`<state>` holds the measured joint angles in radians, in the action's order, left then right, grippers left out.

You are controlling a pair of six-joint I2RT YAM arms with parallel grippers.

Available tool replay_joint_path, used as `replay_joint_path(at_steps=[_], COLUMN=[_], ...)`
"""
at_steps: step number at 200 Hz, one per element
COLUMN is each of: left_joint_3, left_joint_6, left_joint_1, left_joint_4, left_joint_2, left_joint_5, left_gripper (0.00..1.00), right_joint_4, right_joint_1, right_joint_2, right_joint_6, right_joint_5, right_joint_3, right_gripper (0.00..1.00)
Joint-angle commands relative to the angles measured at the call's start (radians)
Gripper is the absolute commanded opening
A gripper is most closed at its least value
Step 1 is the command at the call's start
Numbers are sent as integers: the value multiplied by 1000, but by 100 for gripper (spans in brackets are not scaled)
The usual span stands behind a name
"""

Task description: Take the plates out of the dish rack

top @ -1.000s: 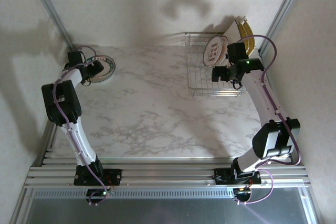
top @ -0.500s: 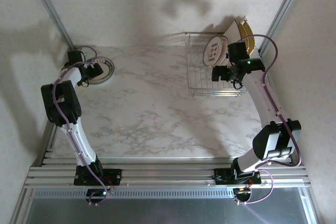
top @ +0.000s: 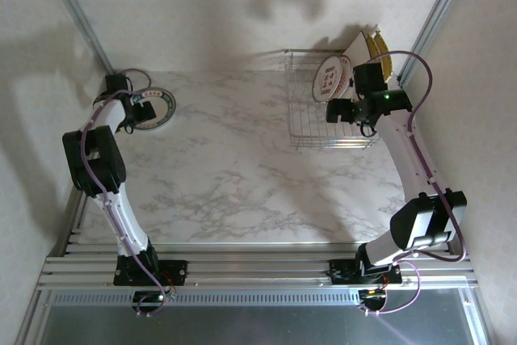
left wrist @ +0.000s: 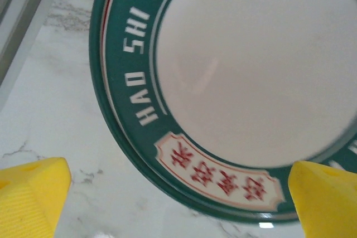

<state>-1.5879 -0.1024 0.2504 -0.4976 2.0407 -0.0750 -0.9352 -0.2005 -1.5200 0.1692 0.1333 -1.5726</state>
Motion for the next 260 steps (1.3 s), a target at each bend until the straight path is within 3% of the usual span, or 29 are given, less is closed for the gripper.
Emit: replay_joint_path(at_steps=[1,44,94,129,158,219,260], left_joint_3=[-3,-77,-71,-55,-39,-42,-84], left_joint_6=[59,99,101,102,98,96,92], left_joint_1=[-70,-247,-341,-356,-359,-359,-358], left_joint_4=[-63,-216,-264,-283,-288,-310,-320], left_joint_2=[-113,-182,-253,-266,-281,-285,-270], left_joint_5=[38,99,81,51,43,75,50], left_gripper=[100,100,100,100,99,100,100], right_joint_4=[3,17,-26,-73,-36,-30,11], right_joint_1=[2,-14,-27,-27,-22,11,29], right_joint_2=[-16,-144,-378,-583,-692,-906,-964], right_joint_6=[10,-22,-60,-86,-104,-115,-104], right_joint_5=[-15,-10,-12,68,131,111,96], right_joint_3=[-43,-213,-483,-711,-803,-1053,-1078], right_gripper=[99,99,99,98,98,94,89])
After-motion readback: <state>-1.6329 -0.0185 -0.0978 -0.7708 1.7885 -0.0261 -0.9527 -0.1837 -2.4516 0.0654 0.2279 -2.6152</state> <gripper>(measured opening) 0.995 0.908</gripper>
